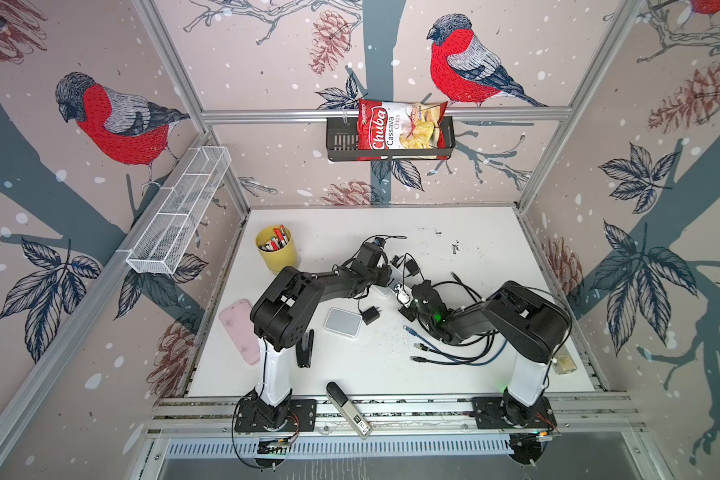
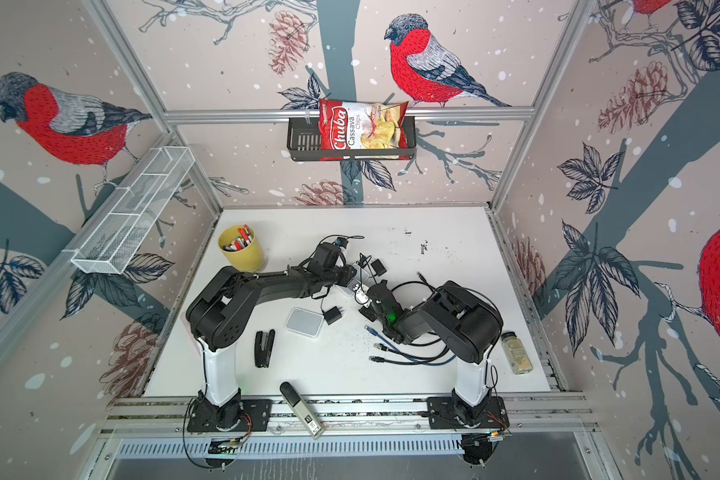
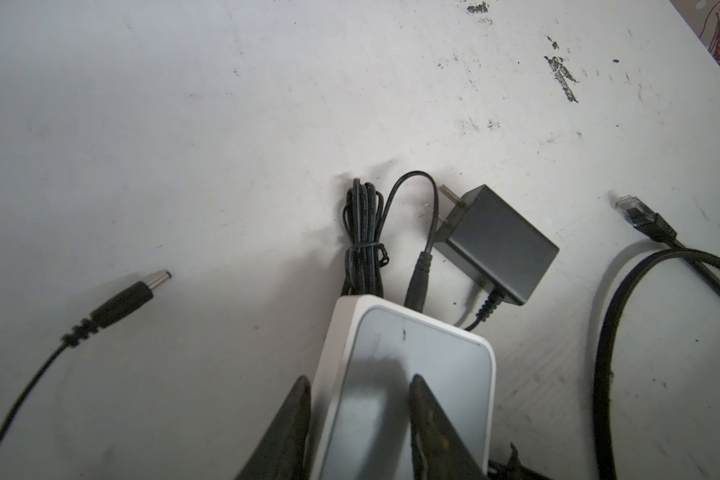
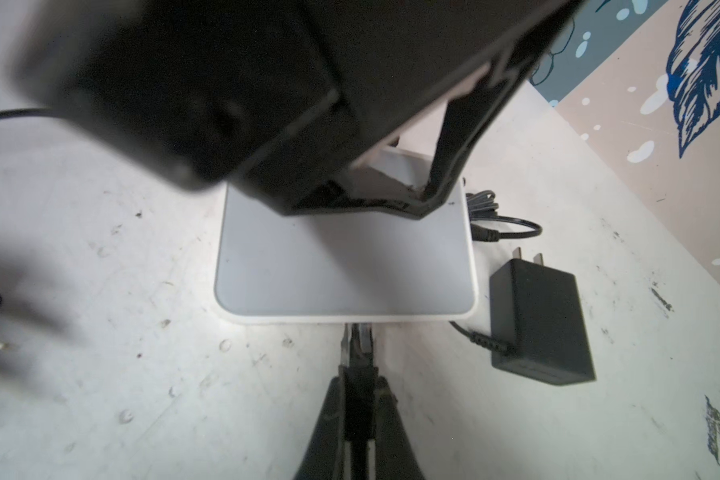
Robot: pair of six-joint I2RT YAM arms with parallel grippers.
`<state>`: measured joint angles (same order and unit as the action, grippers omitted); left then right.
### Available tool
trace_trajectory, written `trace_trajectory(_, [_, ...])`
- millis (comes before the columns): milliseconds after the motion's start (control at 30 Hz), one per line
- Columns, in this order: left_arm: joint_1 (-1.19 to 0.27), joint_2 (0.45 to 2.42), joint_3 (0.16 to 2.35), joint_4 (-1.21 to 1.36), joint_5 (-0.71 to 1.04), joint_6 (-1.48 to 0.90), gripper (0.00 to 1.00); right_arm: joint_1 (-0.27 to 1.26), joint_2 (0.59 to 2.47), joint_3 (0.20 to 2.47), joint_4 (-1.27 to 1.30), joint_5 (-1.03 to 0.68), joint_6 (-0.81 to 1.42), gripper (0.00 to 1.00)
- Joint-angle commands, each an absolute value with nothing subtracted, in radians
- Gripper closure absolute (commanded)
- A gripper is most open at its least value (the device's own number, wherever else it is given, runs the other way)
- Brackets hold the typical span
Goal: Insert the plug into the switch port
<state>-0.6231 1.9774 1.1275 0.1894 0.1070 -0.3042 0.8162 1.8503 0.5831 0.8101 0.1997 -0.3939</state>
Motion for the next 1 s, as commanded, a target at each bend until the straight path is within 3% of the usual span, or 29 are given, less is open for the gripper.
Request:
trace_trajectory(0, [-0.644, 1.996, 1.112, 0.070, 0.241, -0.293, 0.62, 0.816, 1.846, 0.567, 1.010, 0.112, -0.399, 1.00])
trace_trajectory(700, [-0.644, 2.006, 1.066, 0.106, 0.502, -0.206, 0.63, 0.816, 1.809, 0.436, 1.221, 0.143, -0.361, 1.00])
trace_trajectory(967, [-0.658, 2.017, 1.064, 0.086, 0.522, -0.183, 0.64, 0.826, 1.852, 0.429, 1.297, 0.172, -0.353, 1.00])
